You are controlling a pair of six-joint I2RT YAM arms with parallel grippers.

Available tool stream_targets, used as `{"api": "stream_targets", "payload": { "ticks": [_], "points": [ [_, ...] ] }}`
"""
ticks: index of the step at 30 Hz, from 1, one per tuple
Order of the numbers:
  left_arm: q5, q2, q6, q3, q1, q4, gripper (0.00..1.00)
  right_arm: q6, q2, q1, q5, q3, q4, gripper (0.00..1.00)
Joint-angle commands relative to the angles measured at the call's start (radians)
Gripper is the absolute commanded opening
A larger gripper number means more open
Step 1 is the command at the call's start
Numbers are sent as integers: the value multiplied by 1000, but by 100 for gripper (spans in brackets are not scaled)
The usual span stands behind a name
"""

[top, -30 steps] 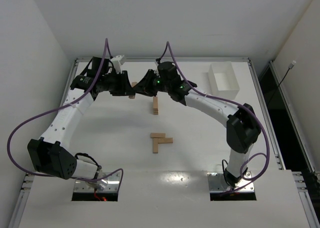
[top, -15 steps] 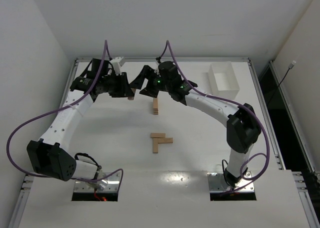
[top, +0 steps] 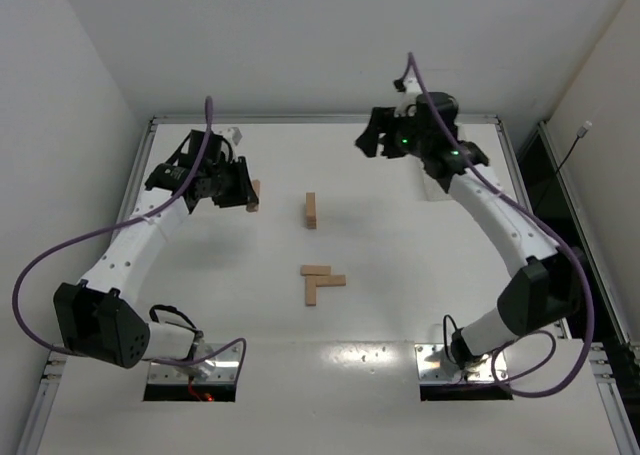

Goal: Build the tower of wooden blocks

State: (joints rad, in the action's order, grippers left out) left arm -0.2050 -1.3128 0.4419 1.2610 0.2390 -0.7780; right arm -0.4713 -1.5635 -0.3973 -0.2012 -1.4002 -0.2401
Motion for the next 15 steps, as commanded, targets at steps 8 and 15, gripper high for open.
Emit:
{"api": "stream_targets", "payload": {
  "ticks": [8, 15],
  "points": [
    [374, -227, 37, 256, 272, 2, 0, 568, 275, 195, 194, 91, -395, 62],
    [383, -400, 67, 414, 402, 11, 0, 542, 372, 307, 174, 103, -447, 61]
  ]
}}
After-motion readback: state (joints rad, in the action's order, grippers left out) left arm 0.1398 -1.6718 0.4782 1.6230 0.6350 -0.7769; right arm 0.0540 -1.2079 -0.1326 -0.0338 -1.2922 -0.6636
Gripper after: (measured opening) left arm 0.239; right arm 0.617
